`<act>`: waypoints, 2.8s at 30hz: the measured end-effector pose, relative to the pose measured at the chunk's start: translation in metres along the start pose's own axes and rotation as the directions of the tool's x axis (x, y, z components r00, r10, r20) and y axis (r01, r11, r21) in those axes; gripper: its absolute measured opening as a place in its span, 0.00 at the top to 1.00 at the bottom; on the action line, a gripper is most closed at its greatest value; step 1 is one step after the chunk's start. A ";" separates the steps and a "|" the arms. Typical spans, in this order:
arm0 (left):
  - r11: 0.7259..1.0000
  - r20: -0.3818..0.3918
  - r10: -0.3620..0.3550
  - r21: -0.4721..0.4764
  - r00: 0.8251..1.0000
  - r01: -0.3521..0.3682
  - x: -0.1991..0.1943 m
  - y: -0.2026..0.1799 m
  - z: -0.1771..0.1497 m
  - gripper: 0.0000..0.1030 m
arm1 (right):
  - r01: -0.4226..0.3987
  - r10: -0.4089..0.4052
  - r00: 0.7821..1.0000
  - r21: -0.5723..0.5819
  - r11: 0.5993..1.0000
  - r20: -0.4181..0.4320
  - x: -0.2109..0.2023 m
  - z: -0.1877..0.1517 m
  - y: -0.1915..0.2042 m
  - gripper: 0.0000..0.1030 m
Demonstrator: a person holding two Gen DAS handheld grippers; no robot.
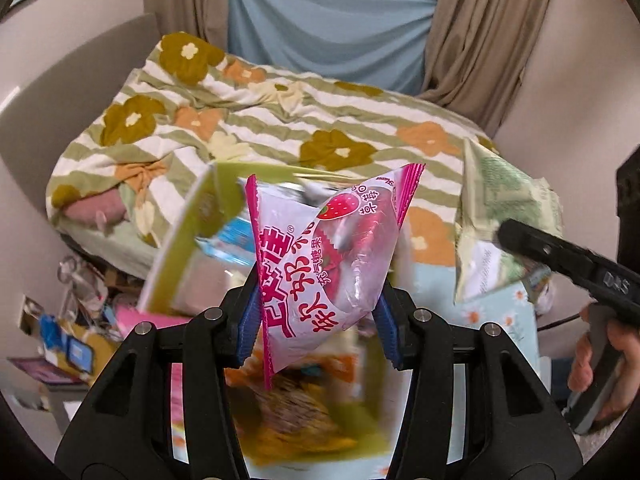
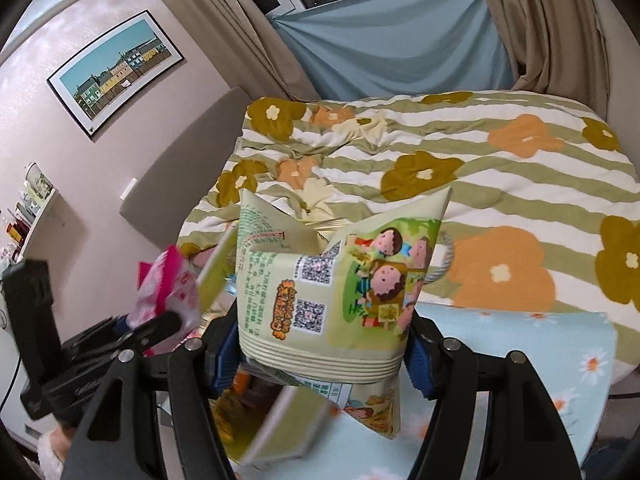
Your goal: Organize snacks
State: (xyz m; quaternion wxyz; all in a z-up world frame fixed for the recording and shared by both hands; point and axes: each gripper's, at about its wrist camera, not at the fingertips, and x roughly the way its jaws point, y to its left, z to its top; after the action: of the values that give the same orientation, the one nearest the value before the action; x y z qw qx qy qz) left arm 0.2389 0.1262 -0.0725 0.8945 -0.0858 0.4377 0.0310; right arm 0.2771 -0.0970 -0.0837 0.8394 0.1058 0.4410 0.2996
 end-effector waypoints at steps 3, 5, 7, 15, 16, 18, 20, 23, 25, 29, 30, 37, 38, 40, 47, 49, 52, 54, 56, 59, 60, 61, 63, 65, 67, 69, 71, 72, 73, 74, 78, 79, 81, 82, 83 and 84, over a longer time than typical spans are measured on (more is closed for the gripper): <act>1.000 -0.042 -0.024 0.016 0.999 0.025 0.020 0.031 0.014 0.53 | 0.007 -0.006 1.000 0.009 1.000 -0.008 0.018 0.002 0.024 0.39; 0.999 -0.065 -0.044 0.030 0.997 0.046 0.032 0.047 0.021 0.53 | 0.016 -0.015 1.000 0.017 1.000 -0.012 0.030 0.002 0.038 0.39; 0.997 -0.091 -0.061 0.044 0.994 0.066 0.046 0.059 0.026 0.53 | 0.036 -0.036 0.999 0.027 0.999 -0.013 0.041 0.003 0.051 0.39; 0.983 -0.113 -0.140 0.103 0.984 0.152 0.061 0.088 0.029 0.00 | 0.115 -0.115 0.993 0.100 0.988 -0.008 0.061 -0.007 0.076 0.39; 0.982 -0.114 -0.138 0.115 0.984 0.151 0.058 0.087 0.027 0.00 | 0.124 -0.124 0.992 0.109 0.986 -0.008 0.062 -0.009 0.079 0.39; 0.981 -0.104 -0.132 0.128 0.986 0.145 0.050 0.089 0.022 0.00 | 0.132 -0.131 0.991 0.116 0.984 -0.013 0.063 -0.012 0.083 0.39; 0.981 -0.094 -0.136 0.127 0.986 0.148 0.040 0.090 0.015 0.00 | 0.141 -0.139 0.990 0.113 0.984 -0.019 0.063 -0.014 0.089 0.39; 0.985 -0.069 -0.122 0.112 0.990 0.129 0.022 0.095 0.004 0.00 | 0.141 -0.140 0.990 0.100 0.985 -0.016 0.062 -0.012 0.097 0.38; 0.988 -0.054 -0.107 0.106 0.993 0.112 0.013 0.097 -0.002 0.00 | 0.137 -0.137 0.991 0.084 0.987 -0.012 0.063 -0.008 0.103 0.37; 0.990 -0.031 -0.048 0.129 0.998 0.052 -0.002 0.102 -0.010 0.00 | 0.123 -0.123 0.992 0.054 0.991 -0.005 0.068 -0.001 0.114 0.36; 0.990 -0.030 -0.034 0.133 0.999 0.037 -0.004 0.104 -0.011 0.00 | 0.120 -0.120 0.993 0.050 0.992 -0.002 0.070 -0.001 0.116 0.36; 0.990 -0.025 -0.014 0.143 1.000 0.018 -0.011 0.114 -0.014 0.00 | 0.128 -0.127 0.992 0.056 0.990 -0.012 0.095 0.003 0.122 0.30; 0.989 -0.031 -0.014 0.147 0.999 0.018 -0.009 0.115 -0.015 0.00 | 0.139 -0.138 0.990 0.058 0.989 -0.022 0.099 0.002 0.122 0.22; 0.988 -0.044 -0.020 0.151 0.999 0.027 -0.004 0.117 -0.017 0.00 | 0.184 -0.183 0.983 0.061 0.981 -0.018 0.102 -0.002 0.122 0.08; 0.984 -0.046 -0.038 0.170 0.998 0.045 0.001 0.110 -0.026 0.00 | 0.253 -0.256 0.966 0.090 0.963 0.034 0.079 -0.025 0.117 0.00; 0.983 -0.040 -0.039 0.177 0.998 0.046 -0.003 0.104 -0.027 0.00 | 0.267 -0.272 0.961 0.081 0.960 0.046 0.068 -0.031 0.119 0.00; 0.981 -0.018 -0.037 0.190 0.999 0.040 -0.014 0.092 -0.029 0.00 | 0.264 -0.271 0.960 0.087 0.961 0.070 0.051 -0.034 0.119 0.00; 0.980 0.010 -0.039 0.196 0.999 0.036 -0.027 0.082 -0.031 0.00 | 0.258 -0.265 0.960 0.086 0.962 0.091 0.039 -0.034 0.121 0.00; 0.980 0.036 -0.039 0.198 0.999 0.031 -0.041 0.072 -0.035 0.00 | 0.254 -0.262 0.957 0.073 0.964 0.123 0.020 -0.037 0.124 0.00; 0.979 0.069 -0.044 0.201 0.997 0.029 -0.062 0.055 -0.040 0.00 | 0.264 -0.269 0.947 0.051 0.963 0.173 -0.012 -0.042 0.129 0.00; 0.979 0.086 -0.044 0.204 0.995 0.025 -0.071 0.048 -0.042 0.00 | 0.270 -0.273 0.943 0.044 0.962 0.190 -0.023 -0.045 0.131 0.00; 0.978 0.099 -0.045 0.206 0.994 0.024 -0.078 0.043 -0.044 0.00 | 0.279 -0.280 0.937 0.038 0.960 0.207 -0.035 -0.048 0.133 0.00; 0.977 0.138 -0.053 0.211 0.989 0.023 -0.097 0.028 -0.050 0.00 | 0.304 -0.302 0.921 0.034 0.952 0.245 -0.061 -0.056 0.134 0.00; 0.977 0.170 -0.065 0.213 0.983 0.027 -0.113 0.017 -0.057 0.00 | 0.340 -0.340 0.903 0.050 0.939 0.261 -0.084 -0.067 0.134 0.00; 0.976 0.209 -0.068 0.215 0.976 0.022 -0.130 0.007 -0.065 0.00 | 0.382 -0.382 0.883 0.054 0.923 0.274 -0.106 -0.080 0.133 0.00; 0.976 0.248 -0.062 0.219 0.967 0.007 -0.145 0.000 -0.075 0.00 | 0.419 -0.417 0.863 0.054 0.906 0.285 -0.120 -0.091 0.134 0.00; 0.975 0.277 -0.060 0.224 0.959 -0.004 -0.158 -0.005 -0.086 0.00 | 0.453 -0.450 0.842 0.061 0.889 0.298 -0.136 -0.105 0.132 0.00; 0.974 0.285 -0.061 0.227 0.957 -0.005 -0.163 -0.007 -0.091 0.00 | 0.472 -0.469 0.829 0.068 0.879 0.305 -0.143 -0.112 0.131 0.00; 0.973 0.292 -0.063 0.230 0.954 -0.006 -0.167 -0.009 -0.096 0.00 | 0.491 -0.488 0.817 0.073 0.868 0.308 -0.149 -0.118 0.131 0.00; 0.972 0.299 -0.062 0.234 0.952 -0.010 -0.172 -0.011 -0.101 0.00 | 0.512 -0.508 0.804 0.074 0.856 0.309 -0.155 -0.125 0.130 0.00; 0.971 0.309 -0.064 0.239 0.949 -0.012 -0.181 -0.015 -0.120 0.00 | 0.572 -0.561 0.766 0.067 0.818 0.314 -0.168 -0.145 0.131 0.01; 0.970 0.308 -0.067 0.241 0.949 -0.010 -0.182 -0.017 -0.124 0.00 | 0.579 -0.569 0.761 0.068 0.812 0.313 -0.170 -0.150 0.131 0.01; 0.969 0.304 -0.071 0.247 0.950 -0.006 -0.183 -0.020 -0.131 0.00 | 0.580 -0.574 0.761 0.080 0.811 0.303 -0.176 -0.161 0.128 0.01; 0.968 0.301 -0.074 0.250 0.951 -0.004 -0.183 -0.021 -0.134 0.00 | 0.577 -0.573 0.762 0.084 0.812 0.301 -0.177 -0.163 0.127 0.01; 0.968 0.300 -0.076 0.251 0.951 -0.002 -0.183 -0.023 -0.137 0.00 | 0.577 -0.575 0.762 0.091 0.812 0.298 -0.178 -0.168 0.125 0.01; 0.968 0.298 -0.078 0.252 0.951 0.001 -0.184 -0.024 -0.139 0.00 | 0.577 -0.577 0.761 0.095 0.811 0.296 -0.178 -0.170 0.125 0.01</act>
State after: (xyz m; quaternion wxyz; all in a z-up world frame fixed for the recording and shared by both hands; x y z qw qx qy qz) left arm 0.0205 0.0813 -0.0081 0.9555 0.0240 0.2927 -0.0293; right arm 0.0123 -0.1181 -0.0075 0.9494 0.0100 0.3138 0.0068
